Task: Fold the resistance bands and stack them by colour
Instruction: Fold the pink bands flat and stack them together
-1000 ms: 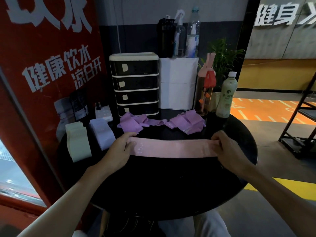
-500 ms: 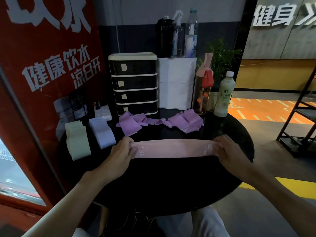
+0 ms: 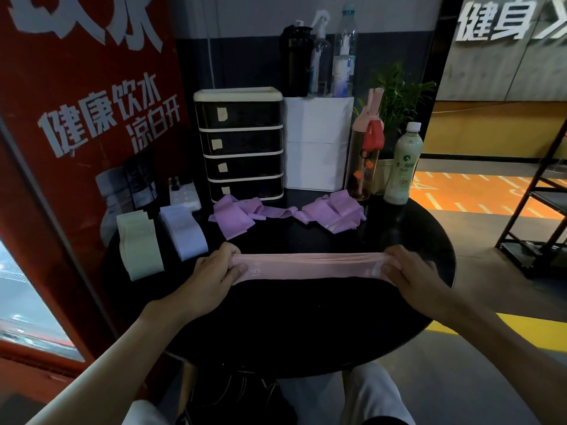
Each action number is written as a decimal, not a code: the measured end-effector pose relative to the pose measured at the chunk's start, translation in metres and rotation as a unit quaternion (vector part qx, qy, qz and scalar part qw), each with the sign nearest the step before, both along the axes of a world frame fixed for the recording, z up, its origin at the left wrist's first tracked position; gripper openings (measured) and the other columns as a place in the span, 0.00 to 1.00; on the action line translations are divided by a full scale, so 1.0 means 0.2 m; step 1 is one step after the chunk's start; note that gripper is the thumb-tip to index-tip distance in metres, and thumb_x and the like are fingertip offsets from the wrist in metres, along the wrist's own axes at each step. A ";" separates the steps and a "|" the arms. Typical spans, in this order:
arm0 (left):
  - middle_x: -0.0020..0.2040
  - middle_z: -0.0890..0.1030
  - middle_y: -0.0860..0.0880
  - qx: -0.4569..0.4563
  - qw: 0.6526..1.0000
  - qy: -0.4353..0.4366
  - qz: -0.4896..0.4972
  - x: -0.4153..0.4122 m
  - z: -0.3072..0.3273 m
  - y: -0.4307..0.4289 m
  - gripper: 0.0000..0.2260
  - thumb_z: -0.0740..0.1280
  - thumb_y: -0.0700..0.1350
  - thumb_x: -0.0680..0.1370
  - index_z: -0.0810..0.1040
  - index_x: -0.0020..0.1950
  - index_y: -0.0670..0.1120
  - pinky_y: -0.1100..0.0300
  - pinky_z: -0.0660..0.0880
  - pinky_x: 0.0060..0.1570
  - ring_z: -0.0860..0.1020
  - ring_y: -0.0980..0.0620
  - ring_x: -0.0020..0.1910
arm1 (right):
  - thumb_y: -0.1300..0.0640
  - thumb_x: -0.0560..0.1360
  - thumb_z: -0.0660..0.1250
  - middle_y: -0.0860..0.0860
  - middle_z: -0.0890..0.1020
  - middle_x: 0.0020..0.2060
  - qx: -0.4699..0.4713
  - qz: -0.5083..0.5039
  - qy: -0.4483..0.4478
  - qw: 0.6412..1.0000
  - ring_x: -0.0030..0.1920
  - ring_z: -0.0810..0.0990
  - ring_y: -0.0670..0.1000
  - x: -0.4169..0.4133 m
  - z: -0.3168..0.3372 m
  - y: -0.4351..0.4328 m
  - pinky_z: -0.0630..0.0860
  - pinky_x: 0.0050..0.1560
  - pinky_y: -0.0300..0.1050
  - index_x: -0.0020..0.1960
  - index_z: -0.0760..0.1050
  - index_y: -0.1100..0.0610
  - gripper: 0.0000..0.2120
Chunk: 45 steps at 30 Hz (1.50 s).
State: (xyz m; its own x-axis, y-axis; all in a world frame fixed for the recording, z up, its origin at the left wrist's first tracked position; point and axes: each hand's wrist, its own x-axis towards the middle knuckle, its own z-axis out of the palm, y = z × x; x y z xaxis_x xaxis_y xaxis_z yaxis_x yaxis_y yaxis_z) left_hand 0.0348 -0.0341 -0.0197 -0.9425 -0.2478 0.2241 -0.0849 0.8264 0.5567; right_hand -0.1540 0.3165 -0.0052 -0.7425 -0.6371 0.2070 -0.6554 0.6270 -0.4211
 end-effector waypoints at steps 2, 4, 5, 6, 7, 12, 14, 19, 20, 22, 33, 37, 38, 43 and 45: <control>0.46 0.73 0.54 0.006 1.000 -0.004 0.006 0.00 0.01 0.01 0.03 0.59 0.53 0.83 0.65 0.50 0.58 0.53 0.69 0.48 0.72 0.50 0.48 | 0.54 0.82 0.57 0.43 0.72 0.52 0.018 -0.004 0.003 1.000 0.57 0.68 0.47 -0.01 0.02 0.00 0.57 0.58 0.46 0.61 0.68 0.48 0.08; 0.47 0.73 0.54 0.018 1.000 0.003 0.018 0.00 0.02 0.01 0.03 0.59 0.52 0.83 0.65 0.50 0.57 0.51 0.70 0.50 0.73 0.49 0.49 | 0.55 0.82 0.58 0.44 0.72 0.52 0.011 -0.011 -0.008 1.000 0.58 0.67 0.48 -0.01 0.04 0.00 0.57 0.60 0.47 0.61 0.69 0.49 0.09; 0.47 0.74 0.54 0.023 1.000 0.005 0.020 0.00 0.02 0.01 0.03 0.59 0.52 0.83 0.66 0.50 0.56 0.51 0.70 0.50 0.73 0.48 0.49 | 0.55 0.82 0.57 0.44 0.72 0.53 0.010 -0.012 -0.016 1.000 0.58 0.67 0.48 -0.01 0.04 0.00 0.56 0.61 0.47 0.61 0.68 0.49 0.09; 0.47 0.74 0.53 0.029 0.999 0.004 0.021 0.01 0.02 0.01 0.03 0.59 0.51 0.83 0.66 0.50 0.56 0.52 0.71 0.48 0.73 0.49 0.49 | 0.55 0.82 0.57 0.45 0.71 0.53 0.015 -0.012 -0.023 1.000 0.58 0.67 0.48 0.00 0.03 0.00 0.56 0.62 0.47 0.61 0.66 0.48 0.08; 0.46 0.75 0.52 0.038 0.999 0.005 0.018 0.01 0.03 0.02 0.03 0.60 0.51 0.83 0.67 0.50 0.56 0.55 0.70 0.46 0.74 0.50 0.48 | 0.54 0.83 0.56 0.45 0.71 0.53 0.021 -0.014 -0.028 0.999 0.58 0.67 0.48 0.01 0.03 0.00 0.56 0.62 0.46 0.60 0.65 0.47 0.07; 0.43 0.77 0.50 0.109 0.992 0.057 0.008 0.03 0.07 0.05 0.03 0.64 0.45 0.82 0.72 0.49 0.50 0.59 0.71 0.42 0.74 0.58 0.40 | 0.54 0.82 0.58 0.44 0.73 0.51 0.018 -0.026 -0.034 0.999 0.59 0.70 0.51 0.00 0.05 -0.01 0.58 0.65 0.50 0.60 0.67 0.48 0.08; 0.42 0.77 0.48 0.155 0.986 0.061 0.008 0.03 0.12 0.07 0.03 0.64 0.43 0.81 0.73 0.49 0.46 0.59 0.71 0.41 0.75 0.56 0.39 | 0.53 0.80 0.63 0.43 0.76 0.48 -0.030 -0.035 -0.058 0.997 0.54 0.75 0.50 0.00 0.06 -0.01 0.66 0.65 0.56 0.57 0.70 0.47 0.07; 0.38 0.81 0.41 0.257 0.964 0.029 0.068 0.02 0.27 0.07 0.05 0.68 0.41 0.80 0.80 0.50 0.39 0.64 0.75 0.32 0.78 0.52 0.31 | 0.59 0.78 0.67 0.54 0.82 0.47 -0.146 -0.068 -0.243 0.957 0.47 0.82 0.52 0.05 0.17 -0.02 0.75 0.42 0.42 0.54 0.78 0.56 0.06; 0.38 0.81 0.41 0.275 0.958 0.009 0.075 0.01 0.29 0.06 0.06 0.69 0.41 0.79 0.81 0.50 0.38 0.63 0.75 0.31 0.78 0.52 0.30 | 0.59 0.78 0.67 0.54 0.82 0.46 -0.120 -0.068 -0.257 0.956 0.47 0.82 0.52 0.04 0.18 -0.02 0.74 0.41 0.41 0.53 0.79 0.56 0.05; 0.37 0.81 0.41 0.283 0.955 -0.027 0.082 0.00 0.29 0.06 0.07 0.70 0.41 0.78 0.82 0.50 0.36 0.62 0.75 0.30 0.77 0.52 0.30 | 0.60 0.77 0.68 0.55 0.83 0.47 -0.074 -0.072 -0.265 0.959 0.48 0.82 0.53 0.03 0.18 -0.03 0.76 0.44 0.43 0.52 0.80 0.56 0.05; 0.44 0.80 0.45 0.109 0.984 0.101 0.096 -0.07 0.35 0.14 0.09 0.74 0.43 0.75 0.75 0.49 0.52 0.58 0.75 0.43 0.79 0.48 0.45 | 0.31 0.58 0.62 0.47 0.79 0.48 0.186 -0.101 -0.120 0.970 0.58 0.73 0.55 -0.08 0.22 -0.09 0.65 0.63 0.58 0.44 0.74 0.43 0.22; 0.42 0.80 0.49 0.058 0.987 0.145 0.027 -0.09 0.58 0.27 0.12 0.74 0.44 0.74 0.74 0.53 0.49 0.58 0.74 0.42 0.78 0.52 0.40 | 0.43 0.69 0.74 0.43 0.79 0.52 -0.015 0.020 -0.152 0.988 0.59 0.76 0.47 0.06 0.41 -0.24 0.73 0.59 0.46 0.60 0.74 0.45 0.21; 0.41 0.79 0.50 0.060 0.987 0.147 0.004 -0.10 0.63 0.30 0.13 0.74 0.44 0.74 0.73 0.53 0.49 0.56 0.75 0.42 0.77 0.52 0.38 | 0.49 0.71 0.74 0.42 0.80 0.53 -0.082 0.065 -0.187 0.977 0.59 0.77 0.43 0.11 0.47 -0.30 0.74 0.59 0.41 0.63 0.74 0.48 0.22; 0.38 0.81 0.46 0.076 0.982 0.154 -0.079 -0.11 0.83 0.41 0.17 0.76 0.44 0.72 0.68 0.49 0.47 0.45 0.78 0.42 0.80 0.42 0.40 | 0.57 0.74 0.72 0.47 0.83 0.55 -0.185 0.177 -0.254 0.933 0.56 0.81 0.43 0.26 0.69 -0.48 0.78 0.56 0.38 0.66 0.74 0.55 0.22; 0.40 0.84 0.45 0.087 0.980 0.155 -0.085 -0.11 0.87 0.43 0.18 0.76 0.44 0.72 0.67 0.49 0.48 0.43 0.80 0.44 0.82 0.43 0.41 | 0.60 0.75 0.71 0.53 0.85 0.52 -0.202 0.201 -0.250 0.925 0.55 0.83 0.51 0.28 0.73 -0.50 0.79 0.56 0.45 0.60 0.79 0.57 0.14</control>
State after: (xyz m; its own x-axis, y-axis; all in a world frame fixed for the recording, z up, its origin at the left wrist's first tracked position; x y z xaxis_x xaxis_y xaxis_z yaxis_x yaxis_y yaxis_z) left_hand 0.0128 0.0516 0.1552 -0.8668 -0.1523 0.4748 0.2415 0.7047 0.6671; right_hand -0.0973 0.2168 0.1406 -0.5293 -0.8283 0.1836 -0.4616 0.0996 -0.8815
